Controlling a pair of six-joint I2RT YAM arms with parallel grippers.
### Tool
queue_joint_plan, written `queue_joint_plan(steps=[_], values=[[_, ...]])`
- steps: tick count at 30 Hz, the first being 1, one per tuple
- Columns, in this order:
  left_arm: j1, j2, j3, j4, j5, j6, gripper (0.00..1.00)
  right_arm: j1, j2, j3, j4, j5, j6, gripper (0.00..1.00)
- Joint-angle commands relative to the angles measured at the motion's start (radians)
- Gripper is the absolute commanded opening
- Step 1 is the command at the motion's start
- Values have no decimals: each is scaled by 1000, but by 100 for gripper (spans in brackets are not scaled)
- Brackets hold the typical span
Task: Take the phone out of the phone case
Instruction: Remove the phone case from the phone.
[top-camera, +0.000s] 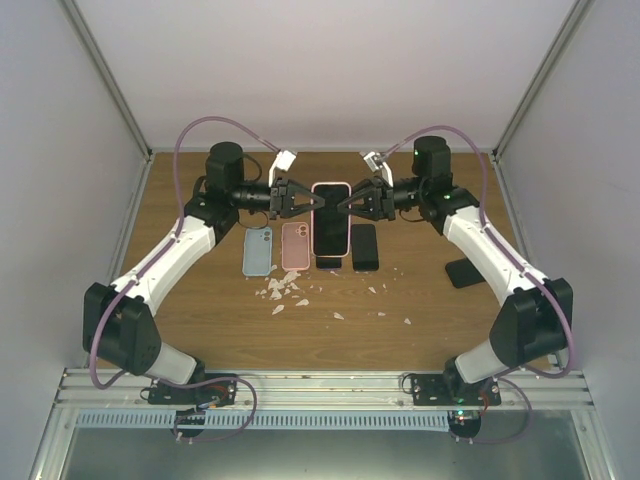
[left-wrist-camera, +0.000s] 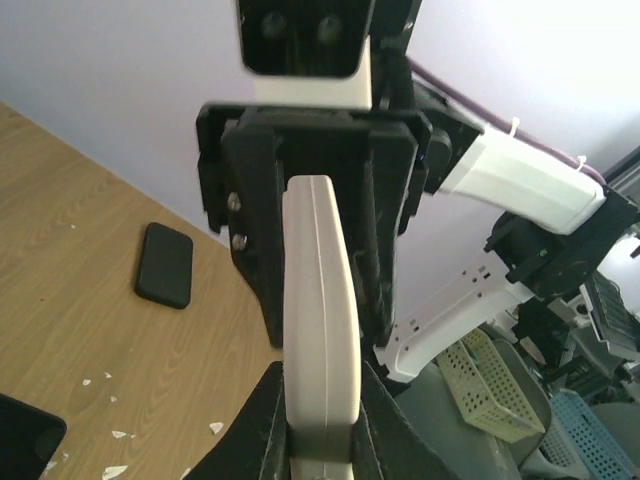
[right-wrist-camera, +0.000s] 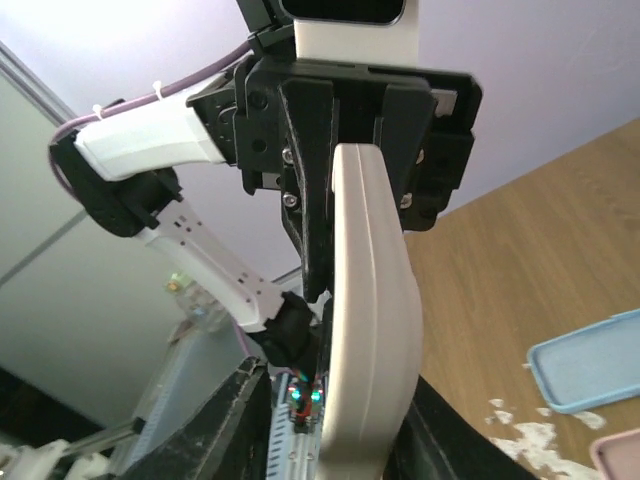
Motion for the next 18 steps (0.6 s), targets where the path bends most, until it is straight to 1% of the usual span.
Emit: queue_joint_plan(steps=[1,2,5,9,11,15,18], values=[[6,17,72,-103,76,122,0,-26,-5,114,-355,-9,-350,33],[5,22,75,-123,83,135,0,-25,2,130,-415,-7,-409,35],[-3,30,81,-161,89,174,0,-21,18,146,-529,-4,-506,39],[-22,43,111,-239,87,258,0,-9,42,175,-664,27,-627,41],[-30,59,151,-319,81,332,0,-1,59,202,-756,34,-690,41],[-41,102,259,-514,49,512,0,9,81,241,-876,63,-800,36],[-48,116,290,-586,36,595,0,14,88,256,-938,91,-861,33]])
